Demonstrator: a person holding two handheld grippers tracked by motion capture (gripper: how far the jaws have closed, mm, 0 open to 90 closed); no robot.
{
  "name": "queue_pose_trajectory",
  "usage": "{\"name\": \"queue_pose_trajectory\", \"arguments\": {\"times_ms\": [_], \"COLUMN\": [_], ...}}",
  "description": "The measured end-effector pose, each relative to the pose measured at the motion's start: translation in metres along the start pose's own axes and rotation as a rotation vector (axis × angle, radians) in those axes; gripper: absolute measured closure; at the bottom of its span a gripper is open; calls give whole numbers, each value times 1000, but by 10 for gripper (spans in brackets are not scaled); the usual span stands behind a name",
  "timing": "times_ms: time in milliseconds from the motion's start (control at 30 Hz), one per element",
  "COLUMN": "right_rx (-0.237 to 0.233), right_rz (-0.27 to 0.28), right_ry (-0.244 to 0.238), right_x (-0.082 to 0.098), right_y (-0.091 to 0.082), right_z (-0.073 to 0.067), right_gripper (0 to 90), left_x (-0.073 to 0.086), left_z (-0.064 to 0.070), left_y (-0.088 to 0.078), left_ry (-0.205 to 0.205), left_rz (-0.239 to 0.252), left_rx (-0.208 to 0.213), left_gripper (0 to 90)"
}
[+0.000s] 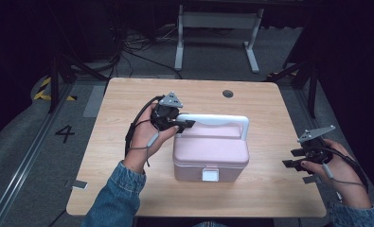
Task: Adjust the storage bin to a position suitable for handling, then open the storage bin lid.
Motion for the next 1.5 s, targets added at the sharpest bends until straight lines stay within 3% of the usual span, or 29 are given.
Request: {"name": "queue_pose_trajectory", "arguments": {"times_ms": [200, 300, 500, 633, 767, 1000, 1267, 1500], "right_rx": [-3, -36, -52, -54, -45, -72, -144, -234], "right_rz": [8, 28, 42, 48, 89, 152, 222, 303], "right_ry": [-2, 2, 0, 6, 1, 14, 7, 28], "right_x": [-1, -4, -8, -10, -16, -26, -37, -53], "right_y": [0, -4, -5, -7, -13, -25, -33, -39], "right_z": [0, -4, -9, -9, -12, -20, -33, -47], "right_gripper": [432, 454, 457, 465, 485, 494, 518, 558], "left_x": [-7, -12, -20, -23, -26, -29, -33, -35], "left_z": [0, 0, -2, -5, -10, -15, -20, -23], "left_y": [-5, -7, -13, -13, -14, -13, -12, -11], "left_ry": [6, 4, 20, 9, 1, -11, -30, -36], "left_rz": [1, 0, -19, -15, -5, 9, 23, 28], "left_rx": [-8, -11, -14, -6, -2, 1, -2, -11], "left_gripper": [682, 682, 682, 681, 677, 676, 691, 691]}}
Point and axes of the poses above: each handheld gripper's, and its own axes: y roughly forward along the jaws, x roughly out of its underside, z roughly to its right, the point moved 8 cm from there along y, roughly forward along the jaws, and after that the axes turned 10 degrees about x, right-handed, at the moved point
